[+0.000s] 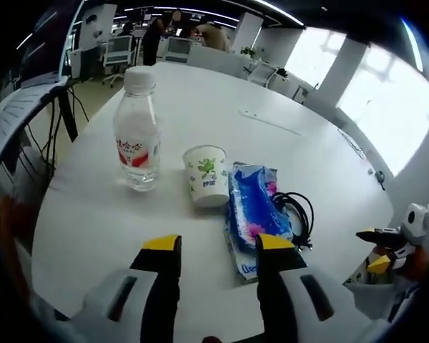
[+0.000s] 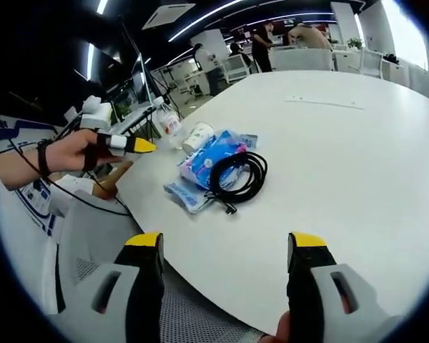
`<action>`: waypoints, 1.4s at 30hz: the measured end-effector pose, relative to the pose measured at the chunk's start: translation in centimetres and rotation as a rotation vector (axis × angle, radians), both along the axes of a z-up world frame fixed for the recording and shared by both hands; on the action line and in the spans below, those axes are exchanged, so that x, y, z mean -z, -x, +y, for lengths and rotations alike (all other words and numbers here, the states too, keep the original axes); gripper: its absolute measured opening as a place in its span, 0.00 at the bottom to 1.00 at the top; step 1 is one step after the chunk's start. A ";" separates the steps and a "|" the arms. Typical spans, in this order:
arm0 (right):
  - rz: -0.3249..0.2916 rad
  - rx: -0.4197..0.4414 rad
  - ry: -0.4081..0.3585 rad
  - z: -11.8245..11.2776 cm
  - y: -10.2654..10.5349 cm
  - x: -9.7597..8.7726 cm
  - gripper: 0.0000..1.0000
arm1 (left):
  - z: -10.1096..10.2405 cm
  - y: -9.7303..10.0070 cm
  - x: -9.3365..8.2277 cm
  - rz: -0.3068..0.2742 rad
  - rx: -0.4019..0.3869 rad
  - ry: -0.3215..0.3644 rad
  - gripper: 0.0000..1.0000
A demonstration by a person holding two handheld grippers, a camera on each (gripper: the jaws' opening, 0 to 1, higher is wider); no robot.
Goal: Arrange the tabletop items into an orderly group along one side of the table until the central work area is clear of visible clutter.
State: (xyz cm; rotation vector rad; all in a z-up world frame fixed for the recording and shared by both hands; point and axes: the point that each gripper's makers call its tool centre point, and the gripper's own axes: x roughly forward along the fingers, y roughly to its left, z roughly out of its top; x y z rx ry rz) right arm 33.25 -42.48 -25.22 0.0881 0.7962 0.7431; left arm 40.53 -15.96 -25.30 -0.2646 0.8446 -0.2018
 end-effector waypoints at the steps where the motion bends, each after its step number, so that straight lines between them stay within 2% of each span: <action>1: -0.002 0.002 0.000 -0.1 -0.1 0.0 0.70 | -0.1 -0.1 0.0 0.001 0.005 0.001 0.41; 14: -0.007 0.062 -0.014 -0.4 -0.3 -0.4 0.70 | -1.5 -1.7 0.8 0.023 0.078 -0.004 0.41; 25: 0.003 0.095 -0.015 -0.6 0.1 -0.2 0.70 | -2.5 -3.3 1.8 0.039 0.106 -0.006 0.41; 36: 0.012 0.106 -0.015 -0.6 0.3 -0.1 0.70 | -1.6 -5.8 2.7 0.058 0.047 -0.028 0.42; 40: 0.013 0.116 -0.015 -1.0 0.2 -0.2 0.70 | -1.1 -6.8 3.7 0.075 0.039 -0.043 0.42; 42: 0.014 0.119 -0.015 -1.1 0.2 -0.2 0.70 | -1.1 -7.2 3.9 0.079 0.028 -0.025 0.43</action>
